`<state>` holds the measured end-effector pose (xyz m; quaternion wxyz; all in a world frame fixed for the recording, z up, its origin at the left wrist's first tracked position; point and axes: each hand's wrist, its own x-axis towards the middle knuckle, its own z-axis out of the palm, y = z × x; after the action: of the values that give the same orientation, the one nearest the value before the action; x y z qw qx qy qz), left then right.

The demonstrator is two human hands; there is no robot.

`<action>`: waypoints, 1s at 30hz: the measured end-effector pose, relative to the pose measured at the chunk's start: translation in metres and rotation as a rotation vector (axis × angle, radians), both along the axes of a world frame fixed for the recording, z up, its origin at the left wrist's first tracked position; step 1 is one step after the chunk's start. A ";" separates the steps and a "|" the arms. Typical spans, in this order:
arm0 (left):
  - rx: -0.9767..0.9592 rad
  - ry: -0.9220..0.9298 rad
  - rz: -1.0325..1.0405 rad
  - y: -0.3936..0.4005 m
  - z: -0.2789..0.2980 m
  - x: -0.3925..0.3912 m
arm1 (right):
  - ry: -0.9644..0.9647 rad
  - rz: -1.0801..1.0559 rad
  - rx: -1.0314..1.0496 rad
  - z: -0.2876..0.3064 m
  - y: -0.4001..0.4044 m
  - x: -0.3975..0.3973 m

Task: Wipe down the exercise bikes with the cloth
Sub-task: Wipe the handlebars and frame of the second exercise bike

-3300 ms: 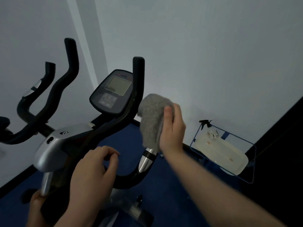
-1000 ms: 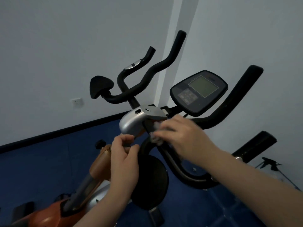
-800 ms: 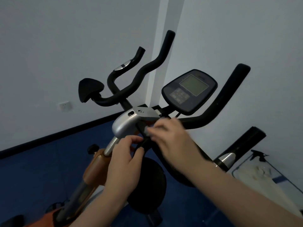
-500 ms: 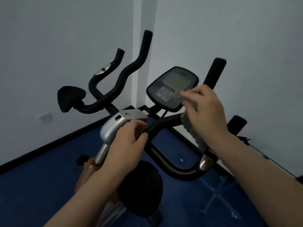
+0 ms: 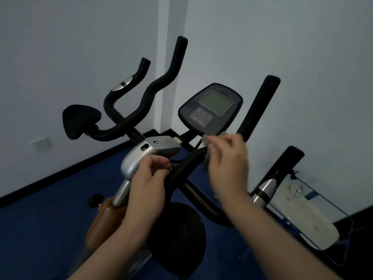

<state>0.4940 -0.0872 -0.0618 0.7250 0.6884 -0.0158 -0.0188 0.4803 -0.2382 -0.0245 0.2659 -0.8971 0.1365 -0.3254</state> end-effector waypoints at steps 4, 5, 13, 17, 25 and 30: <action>-0.050 -0.007 0.039 0.001 0.003 0.000 | 0.148 0.499 0.032 -0.012 0.031 -0.017; -0.049 -0.009 0.043 0.001 0.004 -0.001 | 0.160 0.502 0.019 -0.004 0.018 -0.012; -0.079 0.028 0.084 0.000 0.008 -0.001 | 0.174 0.379 -0.042 -0.016 0.042 -0.020; -0.041 0.014 0.088 -0.001 0.006 -0.002 | 0.213 0.541 0.020 0.001 0.010 -0.009; 0.057 -0.046 0.098 0.000 0.007 -0.006 | 0.295 0.761 -0.110 -0.008 0.011 -0.032; 0.393 -0.275 0.144 -0.001 0.001 -0.032 | 0.510 0.793 -0.325 0.006 -0.049 -0.065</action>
<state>0.4621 -0.0879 -0.0605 0.5679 0.8114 -0.0614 0.1240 0.4156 -0.2877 -0.0187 0.1839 -0.9608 -0.2071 0.0136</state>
